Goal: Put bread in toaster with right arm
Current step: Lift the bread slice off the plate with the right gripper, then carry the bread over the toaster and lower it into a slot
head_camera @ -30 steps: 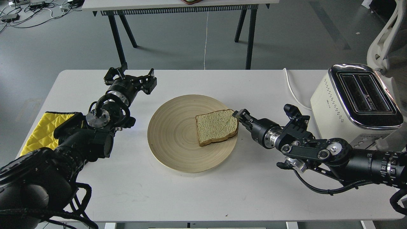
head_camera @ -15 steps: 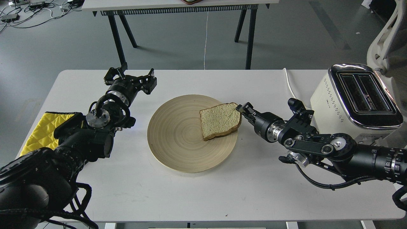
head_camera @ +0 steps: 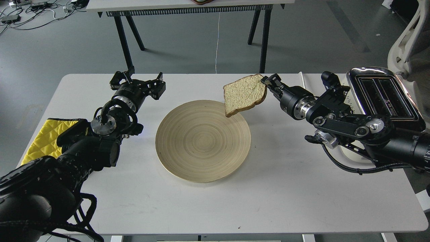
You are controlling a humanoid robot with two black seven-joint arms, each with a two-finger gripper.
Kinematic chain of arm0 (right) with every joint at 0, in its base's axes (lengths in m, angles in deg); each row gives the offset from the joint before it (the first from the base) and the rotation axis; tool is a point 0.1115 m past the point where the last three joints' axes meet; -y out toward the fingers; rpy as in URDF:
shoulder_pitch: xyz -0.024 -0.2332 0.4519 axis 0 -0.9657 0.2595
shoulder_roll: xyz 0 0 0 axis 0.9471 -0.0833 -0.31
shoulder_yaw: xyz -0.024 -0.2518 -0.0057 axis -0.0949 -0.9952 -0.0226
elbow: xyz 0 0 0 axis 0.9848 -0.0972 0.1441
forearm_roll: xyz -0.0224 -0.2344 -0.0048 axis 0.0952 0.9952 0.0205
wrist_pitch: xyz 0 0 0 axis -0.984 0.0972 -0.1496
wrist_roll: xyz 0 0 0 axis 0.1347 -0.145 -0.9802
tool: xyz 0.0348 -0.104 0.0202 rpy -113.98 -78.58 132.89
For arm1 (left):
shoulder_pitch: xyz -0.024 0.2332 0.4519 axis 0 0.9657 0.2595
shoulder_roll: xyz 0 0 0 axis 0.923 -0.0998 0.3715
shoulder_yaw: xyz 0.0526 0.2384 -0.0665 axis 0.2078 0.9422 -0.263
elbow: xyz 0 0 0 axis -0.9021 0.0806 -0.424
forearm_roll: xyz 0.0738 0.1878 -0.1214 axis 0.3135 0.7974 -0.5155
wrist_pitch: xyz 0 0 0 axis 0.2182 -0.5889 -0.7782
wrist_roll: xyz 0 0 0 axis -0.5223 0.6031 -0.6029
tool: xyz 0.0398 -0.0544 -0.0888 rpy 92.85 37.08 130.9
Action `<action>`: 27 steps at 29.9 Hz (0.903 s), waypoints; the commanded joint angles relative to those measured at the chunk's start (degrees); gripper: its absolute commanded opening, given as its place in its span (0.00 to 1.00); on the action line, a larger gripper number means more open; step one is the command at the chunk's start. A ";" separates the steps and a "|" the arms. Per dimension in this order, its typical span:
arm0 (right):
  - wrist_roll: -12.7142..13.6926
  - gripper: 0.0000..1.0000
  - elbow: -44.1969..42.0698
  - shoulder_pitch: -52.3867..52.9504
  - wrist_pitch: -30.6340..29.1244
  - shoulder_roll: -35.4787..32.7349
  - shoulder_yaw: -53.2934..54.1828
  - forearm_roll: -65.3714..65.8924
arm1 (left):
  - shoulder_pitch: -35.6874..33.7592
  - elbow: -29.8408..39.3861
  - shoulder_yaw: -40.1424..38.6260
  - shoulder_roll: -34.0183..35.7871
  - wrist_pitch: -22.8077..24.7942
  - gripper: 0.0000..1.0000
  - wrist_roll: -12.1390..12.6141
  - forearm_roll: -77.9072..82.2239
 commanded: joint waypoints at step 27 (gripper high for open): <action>0.53 0.07 6.98 40.59 -0.71 -31.10 -40.23 2.37 | 0.00 0.00 0.01 0.01 0.00 1.00 0.00 0.00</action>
